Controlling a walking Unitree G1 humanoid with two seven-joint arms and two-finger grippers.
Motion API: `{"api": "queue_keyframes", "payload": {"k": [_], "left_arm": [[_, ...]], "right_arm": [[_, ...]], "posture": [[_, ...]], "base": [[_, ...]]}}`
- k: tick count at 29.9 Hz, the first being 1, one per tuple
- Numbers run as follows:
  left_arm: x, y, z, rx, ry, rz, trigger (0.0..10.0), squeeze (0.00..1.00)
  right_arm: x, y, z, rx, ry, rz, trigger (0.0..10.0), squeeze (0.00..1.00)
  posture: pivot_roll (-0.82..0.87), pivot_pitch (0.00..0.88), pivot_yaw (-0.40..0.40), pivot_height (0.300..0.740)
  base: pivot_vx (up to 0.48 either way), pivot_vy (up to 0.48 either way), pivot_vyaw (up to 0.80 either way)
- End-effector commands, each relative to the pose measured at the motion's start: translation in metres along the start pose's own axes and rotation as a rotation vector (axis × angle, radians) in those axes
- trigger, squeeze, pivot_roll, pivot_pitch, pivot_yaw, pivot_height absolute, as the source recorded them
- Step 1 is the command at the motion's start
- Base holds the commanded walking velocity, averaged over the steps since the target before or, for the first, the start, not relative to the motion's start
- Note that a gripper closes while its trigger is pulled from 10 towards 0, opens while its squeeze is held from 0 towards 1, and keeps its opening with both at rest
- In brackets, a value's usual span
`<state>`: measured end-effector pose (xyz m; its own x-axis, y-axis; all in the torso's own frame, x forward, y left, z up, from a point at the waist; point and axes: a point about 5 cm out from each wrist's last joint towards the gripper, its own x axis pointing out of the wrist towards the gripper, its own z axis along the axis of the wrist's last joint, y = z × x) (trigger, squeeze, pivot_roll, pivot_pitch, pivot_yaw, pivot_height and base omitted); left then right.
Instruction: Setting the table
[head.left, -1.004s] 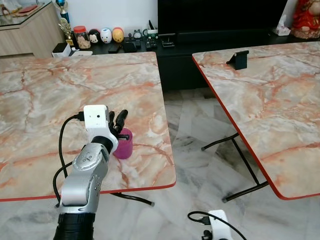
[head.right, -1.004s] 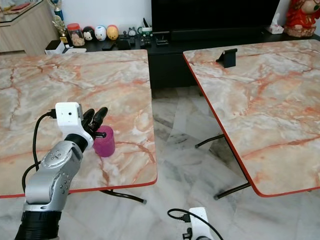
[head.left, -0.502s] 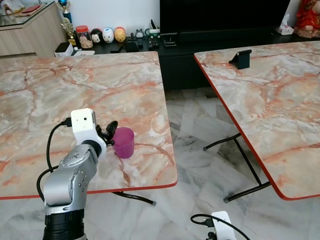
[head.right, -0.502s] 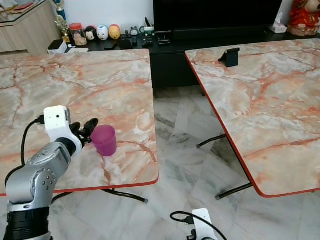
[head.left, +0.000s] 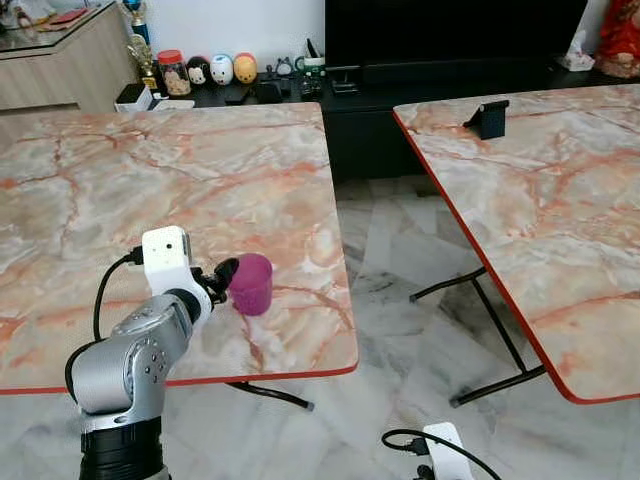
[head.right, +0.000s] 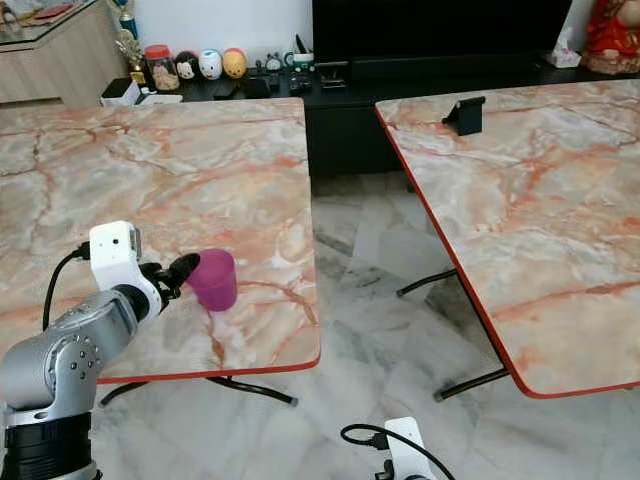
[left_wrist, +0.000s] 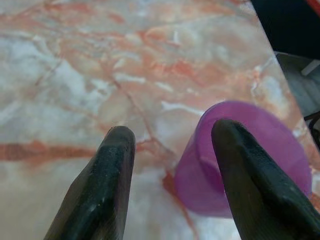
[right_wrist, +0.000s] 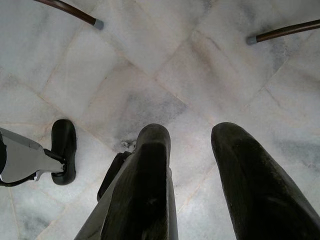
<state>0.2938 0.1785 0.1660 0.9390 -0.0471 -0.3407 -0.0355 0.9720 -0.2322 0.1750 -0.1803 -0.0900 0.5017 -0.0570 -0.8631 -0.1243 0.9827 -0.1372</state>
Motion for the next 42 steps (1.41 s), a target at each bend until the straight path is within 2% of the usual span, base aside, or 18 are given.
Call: {"api": "queue_keyframes", "payload": {"k": [1,6,15,18,37,38,39,40,42], "left_arm": [[-0.004,-0.001,0.008,0.005,-0.018,-0.009,10.0,0.0],[-0.004,-0.003,0.0,0.015,0.014,-0.015,10.0,0.0],[-0.003,-0.007,0.001,0.015,0.014,-0.02,10.0,0.0],[-0.002,-0.005,-0.001,0.045,0.024,-0.013,10.0,0.0],[0.001,-0.007,-0.013,0.041,0.057,-0.018,10.0,0.0],[0.001,-0.007,-0.013,0.044,0.058,-0.018,6.1,0.0],[0.001,-0.007,-0.013,0.043,0.057,-0.018,4.3,0.0],[0.001,-0.007,-0.013,0.043,0.057,-0.018,4.3,0.0],[0.001,-0.007,-0.013,0.04,0.057,-0.016,2.9,0.0]], "right_arm": [[0.0,0.001,-0.002,-0.004,0.008,0.002,10.0,0.0],[0.0,0.001,-0.001,-0.024,0.005,0.006,10.0,0.0],[0.0,0.001,-0.001,-0.028,0.007,0.006,10.0,0.0],[0.0,0.001,-0.001,-0.028,0.008,0.007,10.0,0.0],[0.0,0.001,-0.001,-0.03,0.008,0.008,10.0,0.0],[0.0,0.001,-0.001,-0.032,0.009,0.008,10.0,0.0],[0.0,0.001,-0.001,-0.032,0.009,0.009,10.0,0.0],[0.0,0.001,-0.001,-0.032,0.009,0.009,10.0,0.0],[0.0,0.001,-0.001,-0.034,0.01,0.009,10.0,0.0]], "posture": [[0.0,0.0,0.036,0.707],[0.0,0.0,0.038,0.707],[0.0,0.0,0.04,0.707],[0.0,0.0,0.041,0.707],[-0.01,0.0,0.045,0.707],[-0.01,0.0,0.044,0.707],[-0.01,0.0,0.044,0.707],[-0.01,0.0,0.044,0.707],[-0.01,0.0,0.044,0.707]], "base": [[0.0,0.0,0.0],[0.0,0.0,0.0],[0.0,0.0,0.0],[0.0,0.0,0.0],[0.0,0.0,0.0],[0.0,0.0,0.0],[0.0,0.0,0.0],[0.0,0.0,0.0],[0.0,0.0,0.0]]}}
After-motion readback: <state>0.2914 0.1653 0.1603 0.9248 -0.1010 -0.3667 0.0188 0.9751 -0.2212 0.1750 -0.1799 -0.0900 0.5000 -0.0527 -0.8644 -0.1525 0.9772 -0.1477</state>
